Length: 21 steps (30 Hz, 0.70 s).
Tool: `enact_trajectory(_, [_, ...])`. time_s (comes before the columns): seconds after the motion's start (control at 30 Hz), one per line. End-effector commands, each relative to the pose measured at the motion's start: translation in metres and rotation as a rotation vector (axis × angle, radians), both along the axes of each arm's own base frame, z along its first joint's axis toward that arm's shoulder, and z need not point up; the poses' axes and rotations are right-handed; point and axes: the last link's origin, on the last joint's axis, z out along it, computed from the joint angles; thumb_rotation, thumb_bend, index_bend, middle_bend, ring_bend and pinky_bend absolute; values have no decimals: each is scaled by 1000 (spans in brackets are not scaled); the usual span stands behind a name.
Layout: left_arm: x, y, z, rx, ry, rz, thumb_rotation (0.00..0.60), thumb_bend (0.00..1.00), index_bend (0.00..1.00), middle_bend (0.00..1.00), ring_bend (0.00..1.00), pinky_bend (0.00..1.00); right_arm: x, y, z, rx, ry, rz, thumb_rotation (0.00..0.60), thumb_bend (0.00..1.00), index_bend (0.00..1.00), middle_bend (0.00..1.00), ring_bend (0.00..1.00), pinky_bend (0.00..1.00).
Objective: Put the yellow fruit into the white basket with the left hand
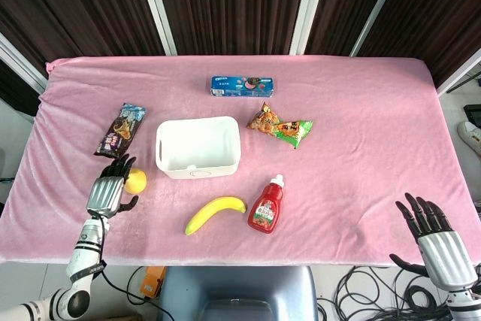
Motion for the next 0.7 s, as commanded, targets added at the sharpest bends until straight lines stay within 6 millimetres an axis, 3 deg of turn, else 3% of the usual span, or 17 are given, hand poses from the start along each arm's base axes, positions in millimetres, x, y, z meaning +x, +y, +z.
enact_trajectory(0.03, [-5, 5, -4, -24, -21, 37, 600, 309, 0, 1, 0, 158, 0, 0, 0, -1, -1, 0, 600, 114, 61, 80, 77, 235])
enact_trajectory(0.1, [-7, 5, -8, -32, -38, 50, 600, 309, 36, 38, 28, 168, 0, 0, 0, 0, 0, 1, 600, 114, 61, 79, 77, 235])
enact_trajectory(0.27, [-12, 10, -22, -20, -80, 79, 600, 307, 199, 246, 211, 202, 0, 0, 0, 6, 4, 0, 600, 114, 61, 79, 77, 235])
enact_trajectory(0.43, [-17, 16, -33, 56, -105, 81, 600, 346, 379, 457, 436, 415, 0, 0, 0, 3, -2, -1, 600, 114, 61, 80, 77, 235])
enact_trajectory(0.53, [-25, 18, -38, 62, -98, 95, 600, 405, 429, 522, 499, 504, 0, 1, 1, 6, -5, 3, 600, 114, 66, 79, 77, 235])
enact_trajectory(0.7, [-32, 20, -36, 80, -88, 100, 600, 485, 468, 580, 551, 569, 0, 0, 1, 5, -3, 0, 600, 114, 75, 79, 77, 235])
